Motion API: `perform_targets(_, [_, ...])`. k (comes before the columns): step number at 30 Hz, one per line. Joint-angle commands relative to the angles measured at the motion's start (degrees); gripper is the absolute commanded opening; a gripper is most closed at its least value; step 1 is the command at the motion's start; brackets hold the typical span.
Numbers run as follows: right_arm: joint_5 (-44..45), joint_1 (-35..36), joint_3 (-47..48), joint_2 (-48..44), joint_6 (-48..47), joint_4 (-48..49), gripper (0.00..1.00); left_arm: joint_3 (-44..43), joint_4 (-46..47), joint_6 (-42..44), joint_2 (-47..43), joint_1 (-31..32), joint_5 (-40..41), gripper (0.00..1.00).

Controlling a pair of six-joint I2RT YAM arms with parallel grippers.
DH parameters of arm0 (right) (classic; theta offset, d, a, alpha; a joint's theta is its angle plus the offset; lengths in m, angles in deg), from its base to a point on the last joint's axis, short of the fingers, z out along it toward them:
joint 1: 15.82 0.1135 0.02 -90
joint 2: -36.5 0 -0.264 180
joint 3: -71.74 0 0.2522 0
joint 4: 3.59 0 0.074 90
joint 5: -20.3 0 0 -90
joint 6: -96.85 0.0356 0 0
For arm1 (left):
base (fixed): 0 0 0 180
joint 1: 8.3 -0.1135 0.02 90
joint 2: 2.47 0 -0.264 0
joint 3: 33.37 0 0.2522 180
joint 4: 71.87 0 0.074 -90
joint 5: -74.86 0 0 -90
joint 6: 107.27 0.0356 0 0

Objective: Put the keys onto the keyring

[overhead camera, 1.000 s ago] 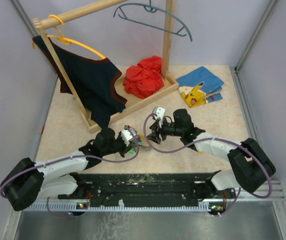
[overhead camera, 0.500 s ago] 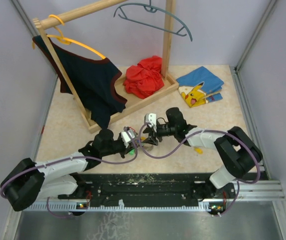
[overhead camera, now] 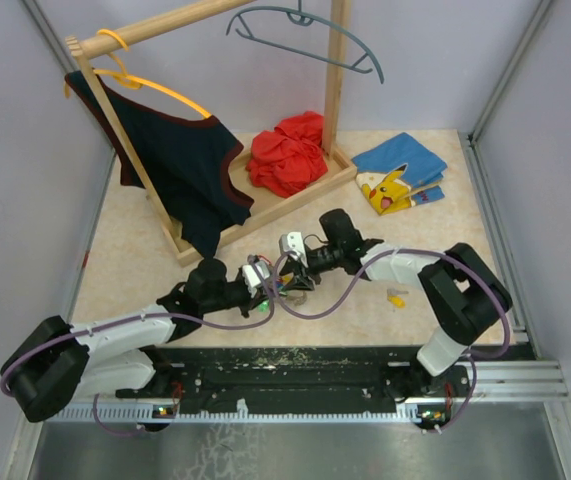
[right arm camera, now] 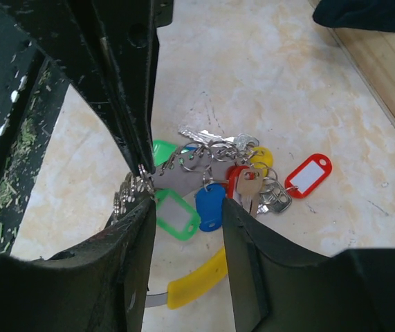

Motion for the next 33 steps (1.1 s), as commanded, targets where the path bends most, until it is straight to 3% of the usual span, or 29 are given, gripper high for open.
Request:
perform_targets(1, [-4.95,1.05,3.84,0.98,-4.75,-5.24,0.43,0.03,2.55,0.54,-0.15,-0.39,-0.71,0.00])
perform_targets(9, [-5.44,1.56,4.96,1.65,-6.48,-8.16,0.39,0.11,2.61,0.59,-0.41,-0.42,-1.13,0.00])
perform_targets(21, [-5.92,2.15,5.34,3.63,-5.73,-6.92,0.16,0.20,3.20,0.62,-0.41,-0.41,-2.59,0.00])
perform_targets(25, [-5.65,2.10,5.49,3.84,-6.22,-7.64,0.00,0.43,3.35,0.62,-0.95,-0.40,-2.29,0.00])
perform_targets(33, [1.34,2.10,6.10,3.57,-2.99,-9.03,0.00,2.97,6.77,0.84,-3.25,-0.37,-2.43,0.00])
